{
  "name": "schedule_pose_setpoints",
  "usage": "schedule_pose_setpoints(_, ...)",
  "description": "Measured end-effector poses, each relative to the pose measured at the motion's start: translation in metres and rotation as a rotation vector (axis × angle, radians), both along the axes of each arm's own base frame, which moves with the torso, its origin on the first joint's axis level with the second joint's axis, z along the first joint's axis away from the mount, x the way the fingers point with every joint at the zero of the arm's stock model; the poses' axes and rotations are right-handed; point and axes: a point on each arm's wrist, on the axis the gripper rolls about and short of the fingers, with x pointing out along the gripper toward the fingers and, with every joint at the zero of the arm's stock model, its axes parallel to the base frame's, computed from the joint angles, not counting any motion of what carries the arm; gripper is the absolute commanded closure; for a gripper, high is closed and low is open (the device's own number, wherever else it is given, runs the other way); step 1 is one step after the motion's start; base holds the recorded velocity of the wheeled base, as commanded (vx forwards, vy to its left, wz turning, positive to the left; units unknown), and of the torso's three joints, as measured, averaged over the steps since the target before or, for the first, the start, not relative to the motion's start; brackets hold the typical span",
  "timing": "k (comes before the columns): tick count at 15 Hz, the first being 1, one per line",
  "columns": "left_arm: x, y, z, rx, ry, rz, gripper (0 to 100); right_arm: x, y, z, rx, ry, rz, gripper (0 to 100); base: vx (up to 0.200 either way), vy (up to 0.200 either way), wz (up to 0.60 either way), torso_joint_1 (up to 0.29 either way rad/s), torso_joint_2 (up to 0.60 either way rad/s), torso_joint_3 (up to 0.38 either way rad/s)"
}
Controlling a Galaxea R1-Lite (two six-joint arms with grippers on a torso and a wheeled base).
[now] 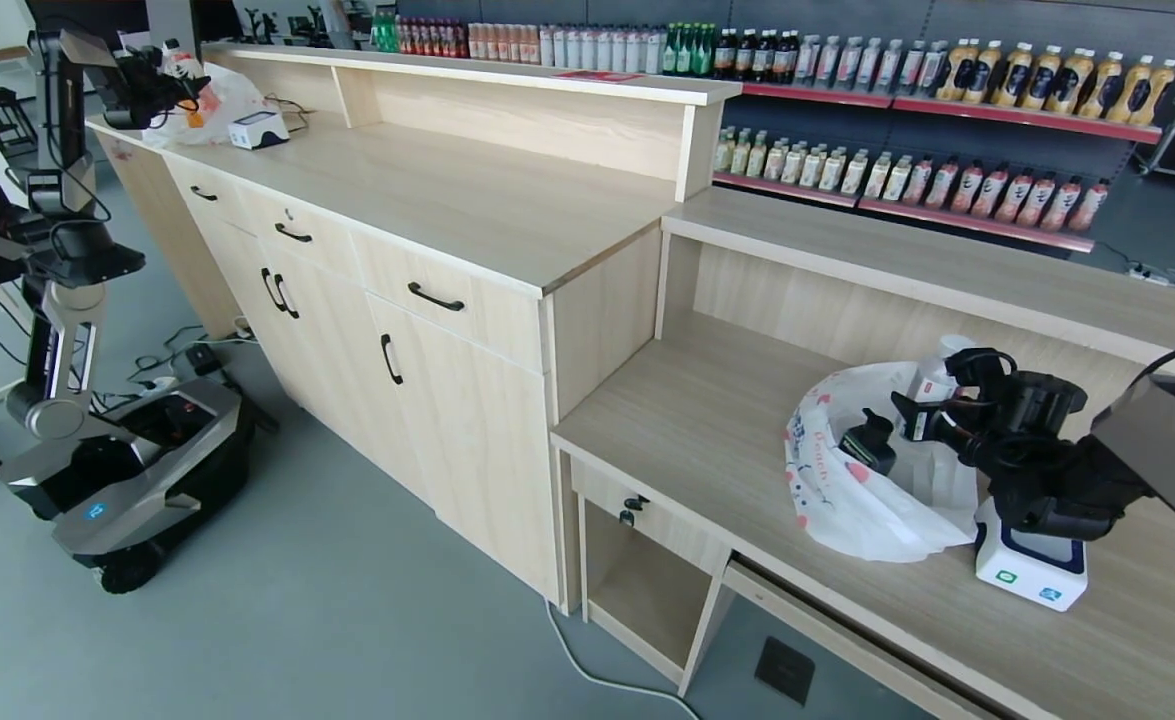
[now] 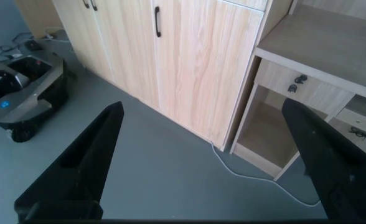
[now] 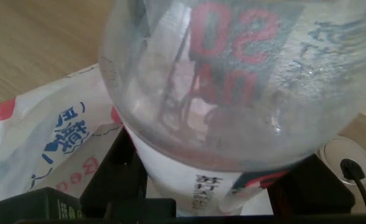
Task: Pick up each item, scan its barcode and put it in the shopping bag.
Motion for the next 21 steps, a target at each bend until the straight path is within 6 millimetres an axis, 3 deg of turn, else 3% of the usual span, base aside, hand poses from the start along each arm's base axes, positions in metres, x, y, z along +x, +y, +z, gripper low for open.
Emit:
schedule_pose_setpoints(6, 0.0, 0.0, 0.0, 0.0, 0.0, 0.0, 0, -0.001, -0.009, -0.012, 0.011, 0.001, 0.044, 100, 0.0, 0.0, 0.0, 0.0, 0.0, 0.0)
schedule_pose_setpoints(21, 0.0, 0.0, 0.0, 0.0, 0.0, 0.0, 0, 0.001, -0.009, -0.036, 0.006, 0.022, 0.076, 100, 0.0, 0.0, 0.0, 0.0, 0.0, 0.0)
